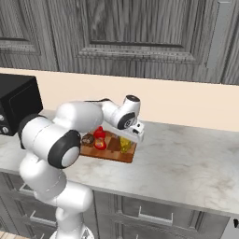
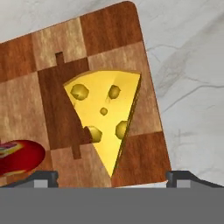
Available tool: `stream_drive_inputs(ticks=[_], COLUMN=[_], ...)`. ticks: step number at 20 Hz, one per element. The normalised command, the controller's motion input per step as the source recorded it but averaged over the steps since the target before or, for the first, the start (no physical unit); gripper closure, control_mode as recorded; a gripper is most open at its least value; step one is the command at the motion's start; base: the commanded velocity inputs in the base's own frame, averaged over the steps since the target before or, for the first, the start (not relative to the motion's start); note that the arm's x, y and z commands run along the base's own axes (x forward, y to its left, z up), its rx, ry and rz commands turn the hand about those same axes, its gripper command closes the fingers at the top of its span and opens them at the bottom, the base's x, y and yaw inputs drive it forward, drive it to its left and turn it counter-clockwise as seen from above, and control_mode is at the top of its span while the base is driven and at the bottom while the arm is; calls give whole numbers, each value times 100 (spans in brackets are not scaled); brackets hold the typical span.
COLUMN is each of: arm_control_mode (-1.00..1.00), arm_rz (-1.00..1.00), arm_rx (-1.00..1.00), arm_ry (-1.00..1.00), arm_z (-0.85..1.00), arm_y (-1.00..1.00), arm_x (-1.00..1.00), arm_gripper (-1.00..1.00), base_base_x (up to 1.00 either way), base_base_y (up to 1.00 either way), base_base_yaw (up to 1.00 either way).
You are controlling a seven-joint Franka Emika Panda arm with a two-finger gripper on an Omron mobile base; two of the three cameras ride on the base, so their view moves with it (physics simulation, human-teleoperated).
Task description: Retrieve the reheated potato from the microwave, then place the potato, cheese, and condiment on the cutting board.
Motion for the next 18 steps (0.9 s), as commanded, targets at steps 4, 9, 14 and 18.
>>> stream_drive_inputs(ticks=[4,9,14,18], arm_control_mode=[-100,-100,-100,-100], arm_rz=[-4,0,1,0], arm_rx=[-2,-10,-12,-8], arm_ry=[-5,-16,-22,-9], arm_z=[11,18,23,20], arm_y=[10,37,48,47], arm_x=[-62,-56,-49,-45], arm_gripper=[-100,-100,-100,-100], base_base_x=[0,0,0,0], base_base_y=[0,0,0,0], base_base_yaw=[0,0,0,0])
